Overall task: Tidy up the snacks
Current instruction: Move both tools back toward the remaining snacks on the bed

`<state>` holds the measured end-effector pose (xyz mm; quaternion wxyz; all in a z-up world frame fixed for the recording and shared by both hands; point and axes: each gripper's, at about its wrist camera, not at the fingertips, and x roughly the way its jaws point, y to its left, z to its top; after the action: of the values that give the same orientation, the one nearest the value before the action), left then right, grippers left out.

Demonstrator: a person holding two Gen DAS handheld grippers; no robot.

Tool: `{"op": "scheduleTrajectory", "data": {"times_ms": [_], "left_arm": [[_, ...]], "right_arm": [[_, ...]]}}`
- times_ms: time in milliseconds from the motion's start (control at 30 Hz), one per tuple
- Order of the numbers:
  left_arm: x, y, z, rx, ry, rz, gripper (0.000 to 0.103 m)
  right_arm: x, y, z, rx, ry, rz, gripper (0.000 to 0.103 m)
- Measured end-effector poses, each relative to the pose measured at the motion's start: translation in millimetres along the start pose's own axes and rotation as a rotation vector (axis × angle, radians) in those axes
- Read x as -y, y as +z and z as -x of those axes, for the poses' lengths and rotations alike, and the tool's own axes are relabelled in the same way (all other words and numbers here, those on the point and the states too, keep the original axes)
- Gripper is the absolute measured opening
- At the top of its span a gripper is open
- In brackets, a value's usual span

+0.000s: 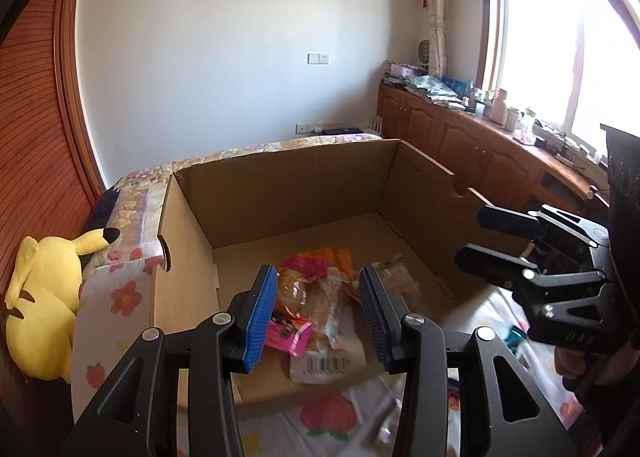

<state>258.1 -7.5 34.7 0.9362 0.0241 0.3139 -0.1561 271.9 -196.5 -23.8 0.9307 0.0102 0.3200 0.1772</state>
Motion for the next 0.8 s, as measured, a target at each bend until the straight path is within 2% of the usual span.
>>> {"op": "scheduleTrajectory", "data": {"times_ms": [200, 333, 533, 800], "left_arm": [[-3.3, -20.7, 22.0, 0.01, -0.044, 0.019, 0.046], [-1.8, -31.7, 27.6, -0.005, -0.042, -0.004, 0.047], [1.8, -50.5, 28.0, -0.052, -0.023, -0.025, 0.048], [13.4, -71.2, 23.7, -0.117, -0.061, -0.021, 0.048]], "right_arm": [[1.4, -21.9, 33.9, -0.01, -0.028, -0.004, 0.058], [4.7, -37.6, 46.0, -0.031, -0.044, -0.019, 0.058], [13.1, -59.1, 57.0, -0.063, -0.076, -0.046, 0.061], [18.2, -95.0, 63.5, -0.134, -0.098, -0.09, 0.062]]}}
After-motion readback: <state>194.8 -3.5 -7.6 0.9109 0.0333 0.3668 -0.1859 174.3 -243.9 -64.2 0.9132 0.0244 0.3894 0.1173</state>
